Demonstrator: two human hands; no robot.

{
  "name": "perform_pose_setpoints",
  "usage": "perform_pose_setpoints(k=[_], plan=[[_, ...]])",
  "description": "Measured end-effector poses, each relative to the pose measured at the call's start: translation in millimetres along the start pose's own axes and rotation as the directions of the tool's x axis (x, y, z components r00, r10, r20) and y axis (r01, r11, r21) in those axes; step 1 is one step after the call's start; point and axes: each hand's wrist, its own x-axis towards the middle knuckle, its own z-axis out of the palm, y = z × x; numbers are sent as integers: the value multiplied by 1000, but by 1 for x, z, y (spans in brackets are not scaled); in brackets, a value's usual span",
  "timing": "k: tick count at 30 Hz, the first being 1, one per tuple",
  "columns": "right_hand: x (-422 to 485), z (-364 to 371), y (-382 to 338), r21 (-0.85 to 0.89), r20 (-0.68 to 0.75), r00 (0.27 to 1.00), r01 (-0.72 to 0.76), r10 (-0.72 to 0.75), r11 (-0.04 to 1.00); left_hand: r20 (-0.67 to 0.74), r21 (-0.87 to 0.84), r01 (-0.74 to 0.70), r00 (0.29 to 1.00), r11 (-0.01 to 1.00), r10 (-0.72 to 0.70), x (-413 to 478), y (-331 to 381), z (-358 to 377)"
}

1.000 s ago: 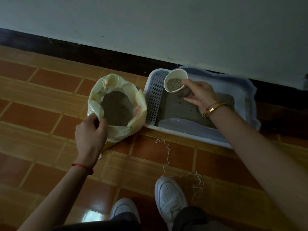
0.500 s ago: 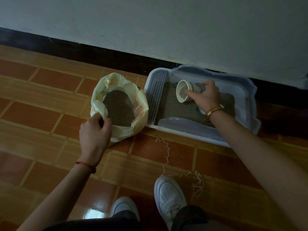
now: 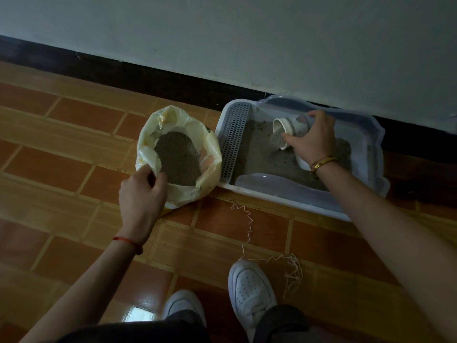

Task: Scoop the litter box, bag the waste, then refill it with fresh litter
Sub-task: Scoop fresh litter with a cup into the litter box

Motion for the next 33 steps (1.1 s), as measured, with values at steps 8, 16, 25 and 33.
perform_pose_setpoints(k=[8, 16, 25, 33], plan=[[4, -1, 2, 33, -70, 997, 22, -19, 999, 5, -7, -8, 1000, 1000, 8, -1, 2, -2], [9, -7, 6, 41, -174, 985, -9, 16, 999, 7, -21, 20, 1000, 1000, -20, -3, 10, -6], [11, -10, 14, 68, -221, 972, -63, 77, 996, 7, -38, 9, 1000, 999, -8, -2, 6, -5], [4, -13, 9, -93, -220, 970, 81, -100, 992, 0, -36, 7, 1000, 999, -7, -2, 5, -5]])
